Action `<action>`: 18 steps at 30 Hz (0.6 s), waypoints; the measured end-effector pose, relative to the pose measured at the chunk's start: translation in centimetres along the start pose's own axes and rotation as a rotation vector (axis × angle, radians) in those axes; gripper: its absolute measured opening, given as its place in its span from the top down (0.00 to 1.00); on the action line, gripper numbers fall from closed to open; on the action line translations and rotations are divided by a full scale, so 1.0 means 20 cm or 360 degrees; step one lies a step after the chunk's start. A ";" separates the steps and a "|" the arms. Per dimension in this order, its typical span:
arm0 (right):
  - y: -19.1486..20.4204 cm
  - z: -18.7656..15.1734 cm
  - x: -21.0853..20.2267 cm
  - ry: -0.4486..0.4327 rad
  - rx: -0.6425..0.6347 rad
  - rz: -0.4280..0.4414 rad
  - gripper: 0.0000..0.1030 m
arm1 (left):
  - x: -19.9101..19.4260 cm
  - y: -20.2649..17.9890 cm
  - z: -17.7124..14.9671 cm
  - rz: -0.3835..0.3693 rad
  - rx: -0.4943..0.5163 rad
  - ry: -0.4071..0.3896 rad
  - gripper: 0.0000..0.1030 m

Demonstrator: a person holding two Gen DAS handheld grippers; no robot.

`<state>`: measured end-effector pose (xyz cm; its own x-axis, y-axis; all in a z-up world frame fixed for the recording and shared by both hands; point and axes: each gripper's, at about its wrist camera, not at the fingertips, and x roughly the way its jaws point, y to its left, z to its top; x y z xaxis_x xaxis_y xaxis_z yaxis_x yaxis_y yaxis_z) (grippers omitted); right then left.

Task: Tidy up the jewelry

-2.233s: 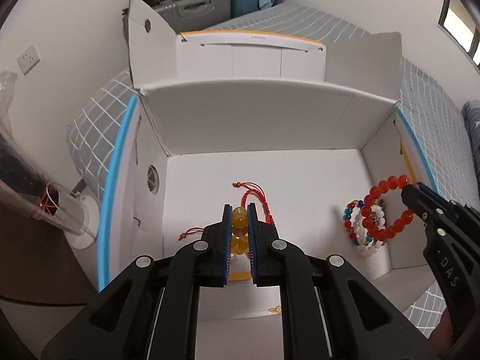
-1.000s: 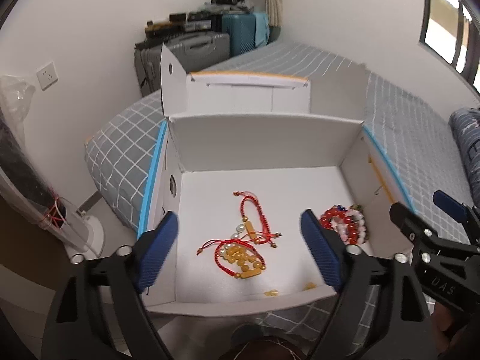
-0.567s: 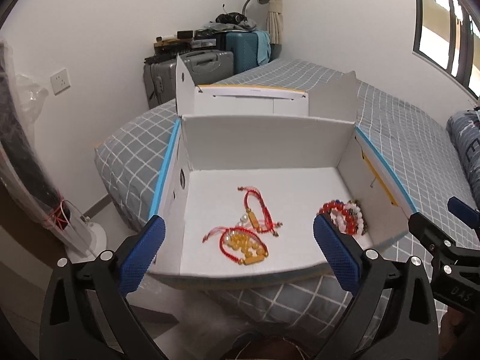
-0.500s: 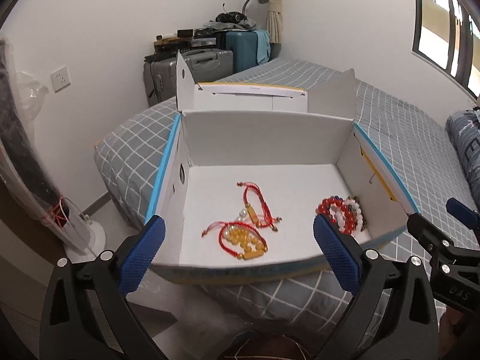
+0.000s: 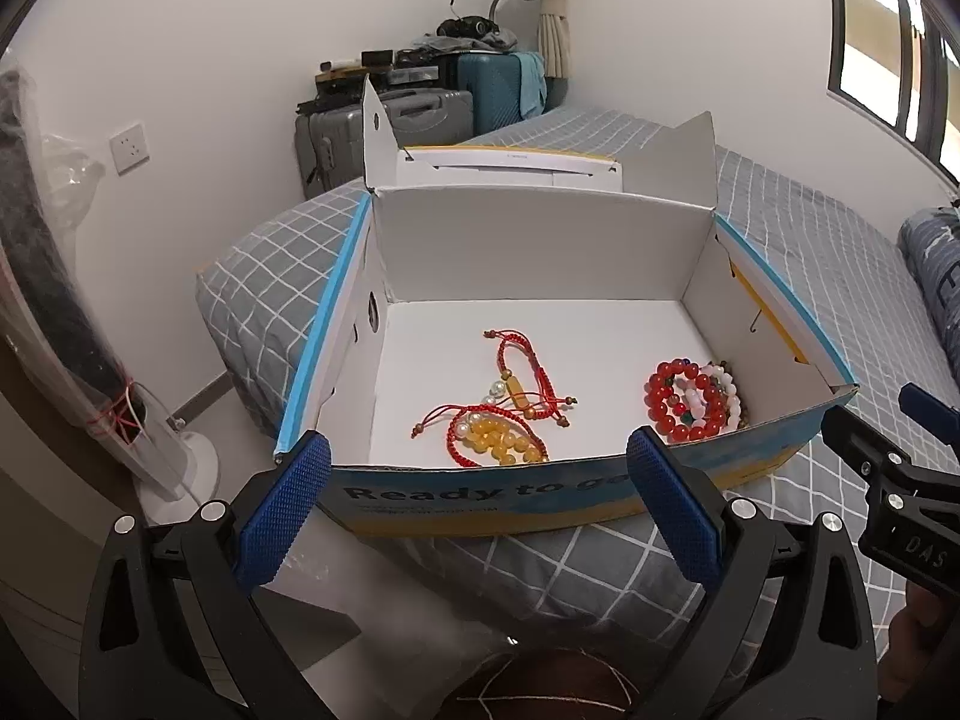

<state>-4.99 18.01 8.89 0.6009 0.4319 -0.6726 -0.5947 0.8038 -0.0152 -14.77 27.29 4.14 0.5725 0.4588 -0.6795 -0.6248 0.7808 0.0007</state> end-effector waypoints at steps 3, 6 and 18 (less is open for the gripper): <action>0.00 0.00 0.00 0.0002 0.0003 0.0002 0.07 | 0.01 0.00 0.00 -0.0003 0.0005 0.0010 0.06; 0.00 0.00 0.00 0.0005 0.0004 -0.0001 0.07 | 0.01 -0.01 -0.01 0.0000 0.0012 0.0007 0.06; -0.02 0.00 0.01 0.0012 0.0016 -0.0014 0.07 | 0.02 -0.01 0.00 0.0011 -0.0003 0.0020 0.06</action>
<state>-4.67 17.80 8.75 0.6019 0.4219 -0.6780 -0.5842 0.8115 -0.0136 -14.42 27.38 3.80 0.5613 0.4590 -0.6887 -0.6298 0.7767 0.0043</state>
